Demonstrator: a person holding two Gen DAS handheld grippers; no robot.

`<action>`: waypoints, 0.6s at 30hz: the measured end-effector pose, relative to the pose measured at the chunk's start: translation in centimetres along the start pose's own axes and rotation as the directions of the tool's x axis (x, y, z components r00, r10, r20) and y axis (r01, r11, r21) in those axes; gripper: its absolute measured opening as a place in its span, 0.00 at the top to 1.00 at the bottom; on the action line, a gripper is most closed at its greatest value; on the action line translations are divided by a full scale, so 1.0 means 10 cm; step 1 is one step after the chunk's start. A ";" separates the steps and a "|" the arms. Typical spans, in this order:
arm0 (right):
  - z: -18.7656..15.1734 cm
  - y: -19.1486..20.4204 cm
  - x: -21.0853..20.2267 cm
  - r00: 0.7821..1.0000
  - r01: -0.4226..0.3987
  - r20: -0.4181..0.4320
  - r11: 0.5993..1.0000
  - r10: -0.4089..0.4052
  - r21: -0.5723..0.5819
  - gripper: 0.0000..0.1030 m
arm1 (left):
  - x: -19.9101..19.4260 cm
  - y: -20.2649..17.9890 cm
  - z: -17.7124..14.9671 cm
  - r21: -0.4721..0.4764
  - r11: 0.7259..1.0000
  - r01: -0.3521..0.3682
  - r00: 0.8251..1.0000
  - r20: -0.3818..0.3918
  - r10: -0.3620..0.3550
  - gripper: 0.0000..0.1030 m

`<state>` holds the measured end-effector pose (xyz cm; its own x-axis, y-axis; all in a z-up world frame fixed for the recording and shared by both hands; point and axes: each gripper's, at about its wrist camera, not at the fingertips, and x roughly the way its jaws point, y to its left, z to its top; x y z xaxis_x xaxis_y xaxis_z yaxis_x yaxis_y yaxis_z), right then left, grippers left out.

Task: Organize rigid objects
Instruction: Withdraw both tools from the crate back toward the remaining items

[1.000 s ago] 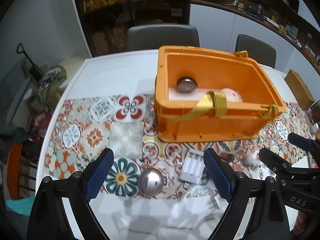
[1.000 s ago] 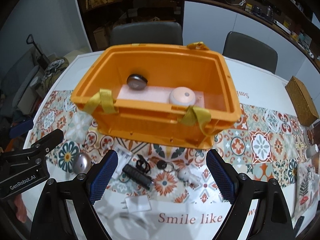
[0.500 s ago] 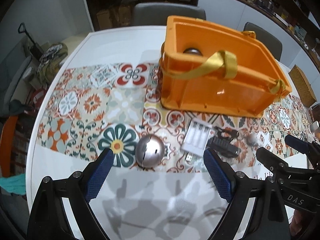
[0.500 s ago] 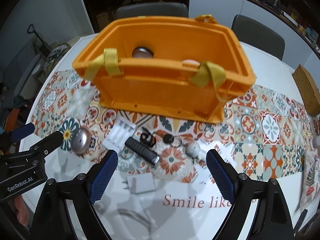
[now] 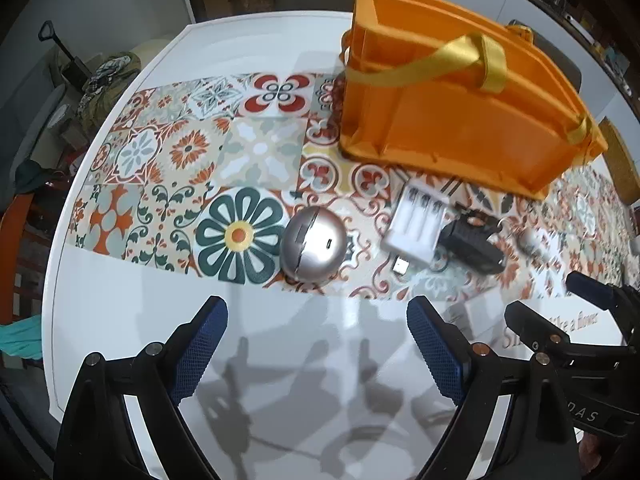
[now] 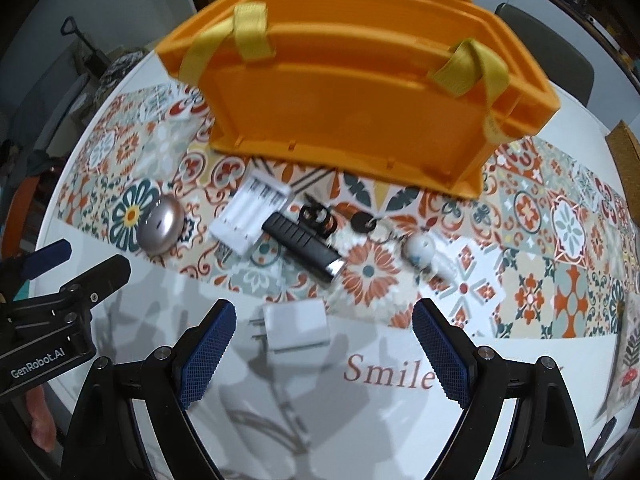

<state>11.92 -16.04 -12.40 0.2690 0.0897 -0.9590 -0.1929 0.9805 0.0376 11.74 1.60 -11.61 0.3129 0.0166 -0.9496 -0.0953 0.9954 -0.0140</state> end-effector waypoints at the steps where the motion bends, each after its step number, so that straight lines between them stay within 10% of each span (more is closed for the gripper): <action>1: -0.01 0.01 0.02 1.000 0.000 -0.008 1.000 0.000 -0.004 0.13 | 0.01 0.00 -0.02 0.004 1.000 -0.006 1.000 -0.003 0.006 0.11; 18: -0.16 0.18 0.42 0.994 -0.011 -0.109 0.998 0.005 -0.055 0.13 | 0.32 0.09 -0.32 0.026 0.999 -0.038 0.996 -0.082 0.040 0.11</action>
<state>11.18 -14.14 -16.78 0.1638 0.0751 -0.9836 -0.2472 0.9684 0.0328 9.69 2.23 -15.69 0.2304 0.0482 -0.9719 -0.0824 0.9962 0.0298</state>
